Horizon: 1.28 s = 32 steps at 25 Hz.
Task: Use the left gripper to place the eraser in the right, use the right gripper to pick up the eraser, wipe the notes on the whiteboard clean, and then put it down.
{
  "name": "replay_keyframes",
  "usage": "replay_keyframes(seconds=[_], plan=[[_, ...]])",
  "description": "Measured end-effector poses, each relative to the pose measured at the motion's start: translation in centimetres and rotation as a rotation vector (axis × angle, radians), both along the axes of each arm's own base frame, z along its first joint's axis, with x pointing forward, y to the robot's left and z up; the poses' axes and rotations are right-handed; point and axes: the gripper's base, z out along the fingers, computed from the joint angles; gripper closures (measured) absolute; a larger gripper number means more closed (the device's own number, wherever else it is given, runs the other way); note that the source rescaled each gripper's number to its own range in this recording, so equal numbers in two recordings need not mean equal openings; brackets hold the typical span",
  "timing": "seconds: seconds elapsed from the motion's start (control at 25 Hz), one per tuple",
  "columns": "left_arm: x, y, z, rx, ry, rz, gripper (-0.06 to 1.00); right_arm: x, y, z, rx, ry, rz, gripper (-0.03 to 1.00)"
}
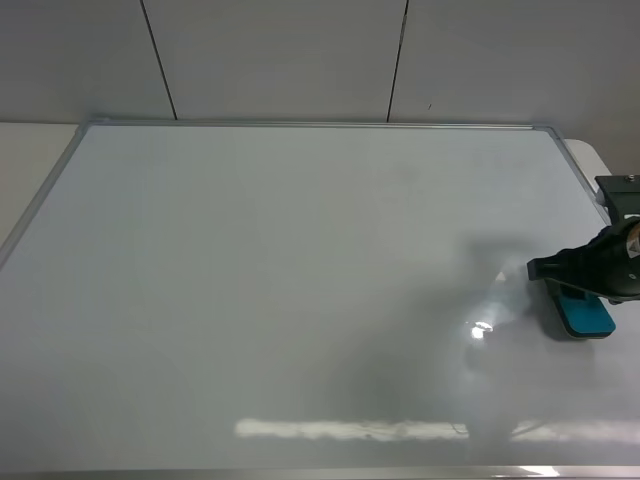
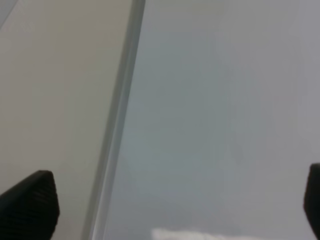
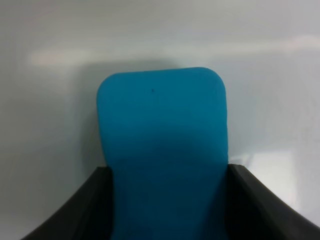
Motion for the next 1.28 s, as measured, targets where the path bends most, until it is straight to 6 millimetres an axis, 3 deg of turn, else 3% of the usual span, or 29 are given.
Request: replay_keyframes(seconds=[0.2, 0.24, 0.36, 0.48, 0.92, 1.12, 1.28], plan=[[0.0, 0.0, 0.0, 0.0, 0.0, 0.0, -0.06, 0.0, 0.0, 0.0, 0.001, -0.001, 0.0, 0.93], [0.0, 0.0, 0.0, 0.0, 0.0, 0.0, -0.06, 0.0, 0.0, 0.0, 0.002, -0.001, -0.002, 0.85], [0.0, 0.0, 0.0, 0.0, 0.0, 0.0, -0.06, 0.0, 0.0, 0.0, 0.0, 0.0, -0.001, 0.24], [0.0, 0.0, 0.0, 0.0, 0.0, 0.0, -0.06, 0.0, 0.0, 0.0, -0.002, 0.005, -0.001, 0.03], [0.0, 0.0, 0.0, 0.0, 0.0, 0.0, -0.06, -0.1, 0.0, 0.6, -0.001, -0.021, -0.003, -0.03], [0.0, 0.0, 0.0, 0.0, 0.0, 0.0, -0.06, -1.3, -0.3, 4.1, -0.013, -0.142, -0.022, -0.03], [0.0, 0.0, 0.0, 0.0, 0.0, 0.0, -0.06, -3.6, -0.6, 8.8, -0.02, -0.343, -0.034, -0.03]])
